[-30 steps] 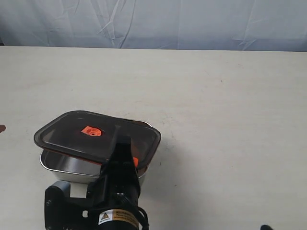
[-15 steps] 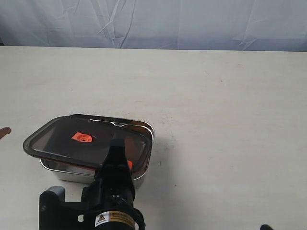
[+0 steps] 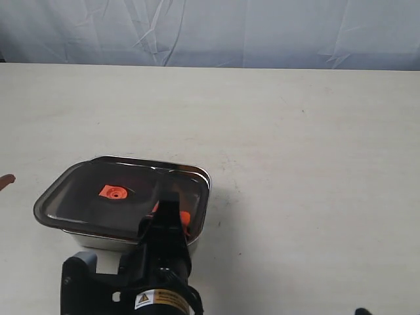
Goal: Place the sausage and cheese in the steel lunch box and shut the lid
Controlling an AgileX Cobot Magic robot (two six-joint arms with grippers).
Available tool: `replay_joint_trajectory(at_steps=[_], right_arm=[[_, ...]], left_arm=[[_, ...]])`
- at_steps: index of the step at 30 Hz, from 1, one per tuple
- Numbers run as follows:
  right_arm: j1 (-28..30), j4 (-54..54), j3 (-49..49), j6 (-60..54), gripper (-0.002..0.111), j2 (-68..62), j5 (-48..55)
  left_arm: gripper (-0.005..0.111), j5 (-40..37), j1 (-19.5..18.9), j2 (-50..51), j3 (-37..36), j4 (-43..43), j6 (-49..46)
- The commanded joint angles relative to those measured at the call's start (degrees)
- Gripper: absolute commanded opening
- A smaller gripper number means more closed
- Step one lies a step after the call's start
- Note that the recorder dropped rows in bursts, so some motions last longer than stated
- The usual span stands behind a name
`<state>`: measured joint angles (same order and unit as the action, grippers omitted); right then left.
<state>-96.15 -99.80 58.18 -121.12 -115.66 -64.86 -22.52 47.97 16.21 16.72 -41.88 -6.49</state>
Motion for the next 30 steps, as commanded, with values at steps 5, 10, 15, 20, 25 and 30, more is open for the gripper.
replay_joint_trajectory(at_steps=[5,10,15,20,25,30], right_arm=[[0.15,-0.14,0.04,0.35,0.054,-0.06,-5.11],[0.15,-0.14,0.04,0.48,0.054,-0.06,-3.89],[0.15,-0.14,0.04,1.42,0.054,-0.06,-0.62],[0.15,-0.14,0.04,1.58,0.054,-0.06,-2.36],[0.15,-0.14,0.04,2.63,0.061,-0.06,-3.03],[0.15,-0.14,0.04,2.63,0.063,-0.06,-4.15]], left_arm=[[0.05,0.37,0.19,-0.5,0.11,0.53,0.47],[0.05,0.37,0.19,-0.5,0.11,0.53,0.47],[0.05,0.37,0.19,-0.5,0.11,0.53,0.47],[0.05,0.37,0.19,-0.5,0.11,0.53,0.47],[0.05,0.37,0.19,-0.5,0.11,0.53,0.47],[0.05,0.37,0.19,-0.5,0.11,0.53,0.47]])
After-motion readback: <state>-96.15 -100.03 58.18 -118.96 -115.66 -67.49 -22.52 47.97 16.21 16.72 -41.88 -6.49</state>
